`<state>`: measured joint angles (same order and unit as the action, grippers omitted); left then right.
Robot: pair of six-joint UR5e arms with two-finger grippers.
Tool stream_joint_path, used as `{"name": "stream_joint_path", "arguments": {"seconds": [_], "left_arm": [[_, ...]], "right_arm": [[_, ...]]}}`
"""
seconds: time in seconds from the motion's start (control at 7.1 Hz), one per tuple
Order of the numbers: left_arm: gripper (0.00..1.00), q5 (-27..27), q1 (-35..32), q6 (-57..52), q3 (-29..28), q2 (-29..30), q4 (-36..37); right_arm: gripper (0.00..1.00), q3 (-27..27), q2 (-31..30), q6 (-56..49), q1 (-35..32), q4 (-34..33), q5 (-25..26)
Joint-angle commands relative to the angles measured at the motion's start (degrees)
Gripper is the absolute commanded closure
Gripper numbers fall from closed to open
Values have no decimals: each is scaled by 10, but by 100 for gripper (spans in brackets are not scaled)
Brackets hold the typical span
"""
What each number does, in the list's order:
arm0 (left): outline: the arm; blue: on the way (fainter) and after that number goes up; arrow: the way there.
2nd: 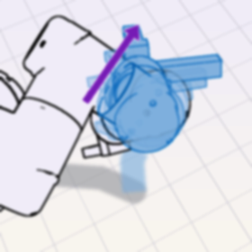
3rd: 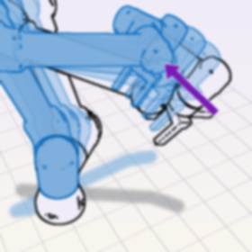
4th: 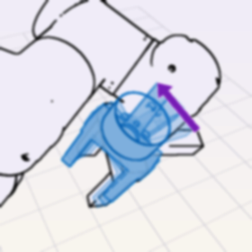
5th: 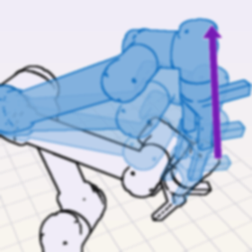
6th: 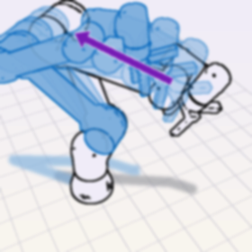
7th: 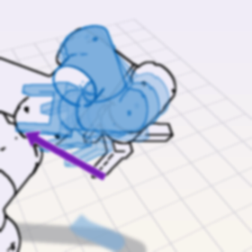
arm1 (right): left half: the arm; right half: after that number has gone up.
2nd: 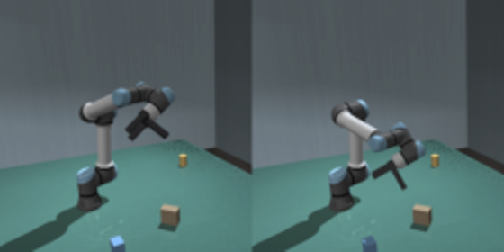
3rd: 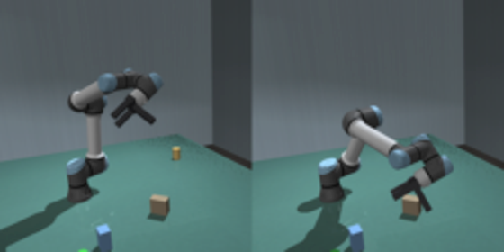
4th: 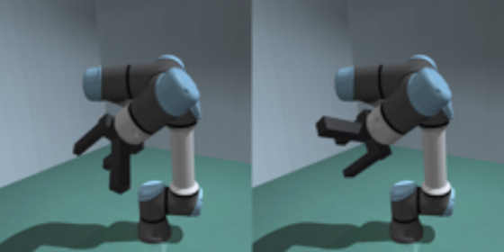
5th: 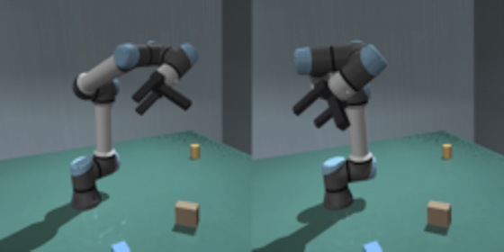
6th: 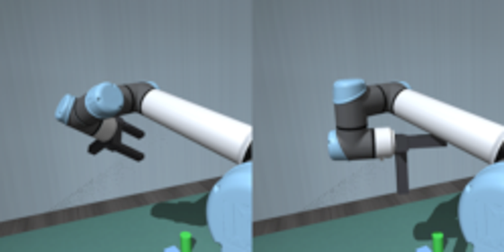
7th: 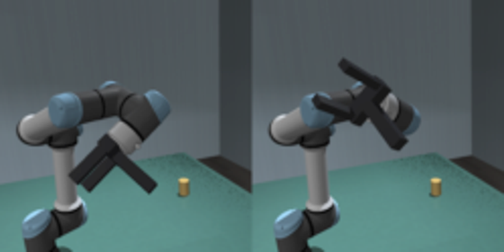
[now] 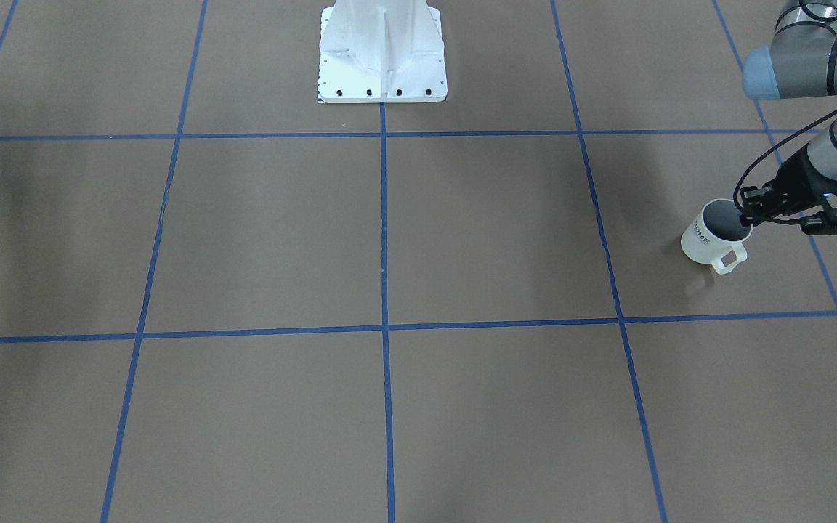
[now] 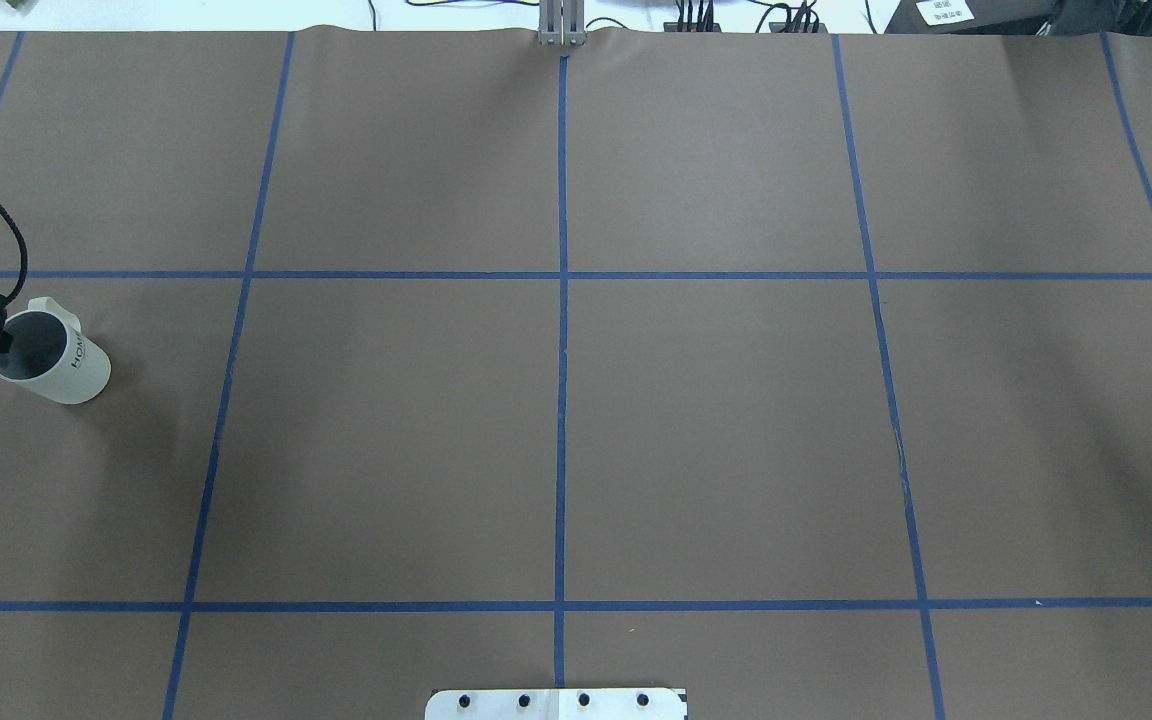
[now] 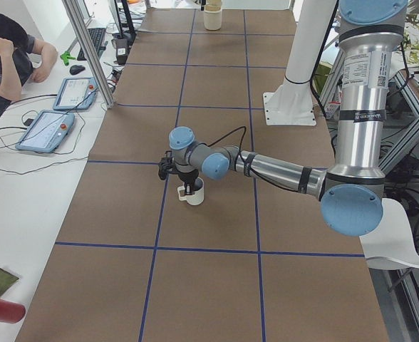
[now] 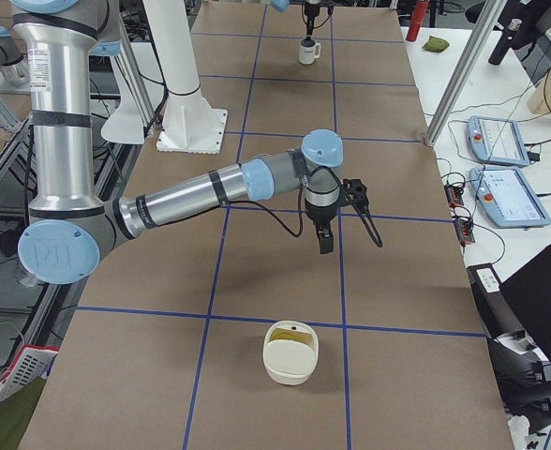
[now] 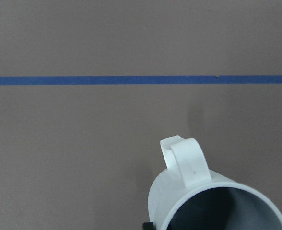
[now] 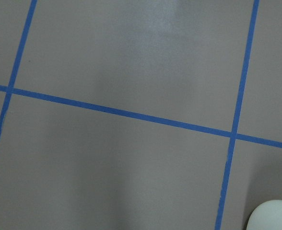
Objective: Left arm hands cup to right arm to dump lemon
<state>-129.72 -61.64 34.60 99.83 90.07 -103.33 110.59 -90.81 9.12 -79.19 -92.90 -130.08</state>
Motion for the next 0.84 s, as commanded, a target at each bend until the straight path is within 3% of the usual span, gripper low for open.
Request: {"name": "stream_joint_path", "arguments": {"seconds": [0.0, 0.42, 0.7], "left_arm": [[0, 0, 5, 0, 11, -4, 1], [0, 3, -8, -6, 100, -53, 1], [0, 1, -82, -15, 95, -54, -1]], "right_arm": [[0, -9, 2, 2, 2, 0, -4], [0, -13, 0, -6, 2, 0, -5], [0, -21, -2, -3, 2, 0, -7]]}}
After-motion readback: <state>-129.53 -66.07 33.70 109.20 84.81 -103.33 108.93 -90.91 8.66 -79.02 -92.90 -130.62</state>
